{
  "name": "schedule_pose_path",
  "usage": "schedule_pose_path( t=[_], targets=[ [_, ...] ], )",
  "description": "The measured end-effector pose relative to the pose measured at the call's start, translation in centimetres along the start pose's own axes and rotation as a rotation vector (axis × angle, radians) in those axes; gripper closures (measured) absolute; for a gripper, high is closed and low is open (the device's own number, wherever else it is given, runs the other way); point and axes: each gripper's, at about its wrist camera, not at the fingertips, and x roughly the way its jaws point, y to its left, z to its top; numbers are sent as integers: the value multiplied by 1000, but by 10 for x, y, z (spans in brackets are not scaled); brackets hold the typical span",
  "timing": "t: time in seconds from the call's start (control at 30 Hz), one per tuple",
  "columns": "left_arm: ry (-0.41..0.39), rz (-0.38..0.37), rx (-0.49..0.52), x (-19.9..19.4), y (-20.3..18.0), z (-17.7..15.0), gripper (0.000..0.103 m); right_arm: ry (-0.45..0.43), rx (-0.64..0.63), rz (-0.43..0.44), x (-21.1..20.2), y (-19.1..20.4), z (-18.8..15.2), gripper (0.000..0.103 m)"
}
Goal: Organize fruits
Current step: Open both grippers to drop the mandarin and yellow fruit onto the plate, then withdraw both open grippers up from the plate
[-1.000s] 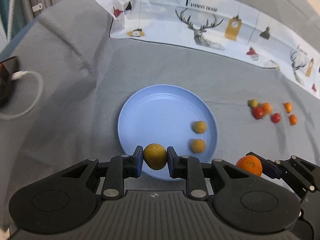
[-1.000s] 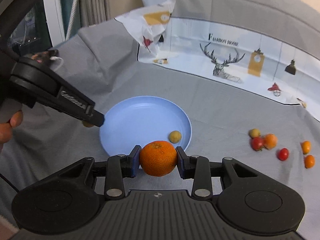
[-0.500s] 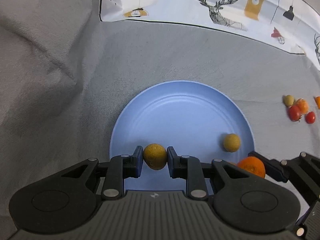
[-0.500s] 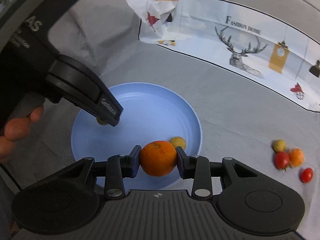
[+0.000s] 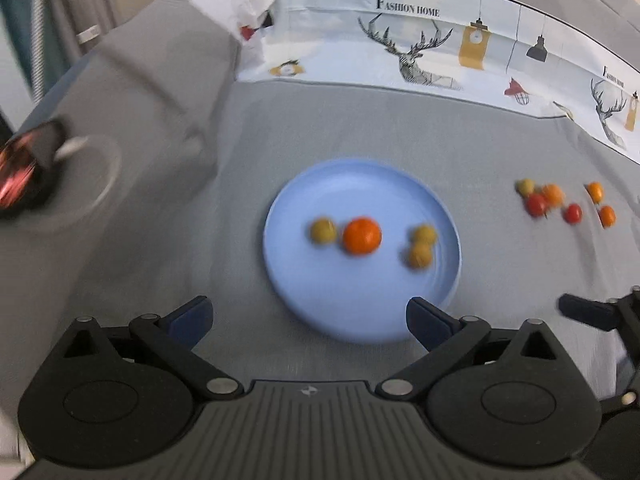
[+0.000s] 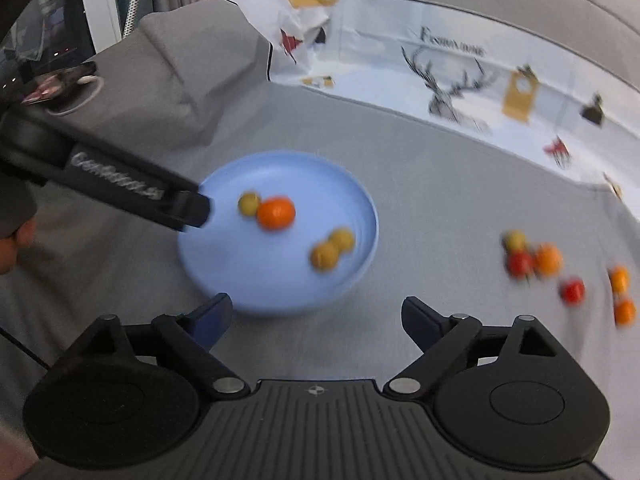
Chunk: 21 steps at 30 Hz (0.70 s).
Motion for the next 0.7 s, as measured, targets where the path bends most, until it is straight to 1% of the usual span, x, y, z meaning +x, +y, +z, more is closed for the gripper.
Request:
schedule_pose_path(
  t=[0.1, 0.17, 0.3, 0.4, 0.57, 0.7],
  targets=[
    [25, -23, -43, -23, 4, -25, 0, -16, 24, -16, -32, 8, -16, 7],
    [19, -27, -57, -38, 5, -39, 0, -41, 30, -19, -51, 13, -22, 6],
    [-30, -13, -36, -64, 3, -58, 0, -130, -3, -47, -88, 24, -30, 4],
    [-76, -11, -38, -83, 1, -64, 0, -188, -7, -66, -109, 28, -35, 3],
    [-148, -16, -27, -113, -6, -76, 0, -252, 0, -83, -136, 32, -44, 3],
    [-177, -4, -23, -130, -10, -85, 0, -295, 1, -88, -154, 35, -52, 3]
  ],
)
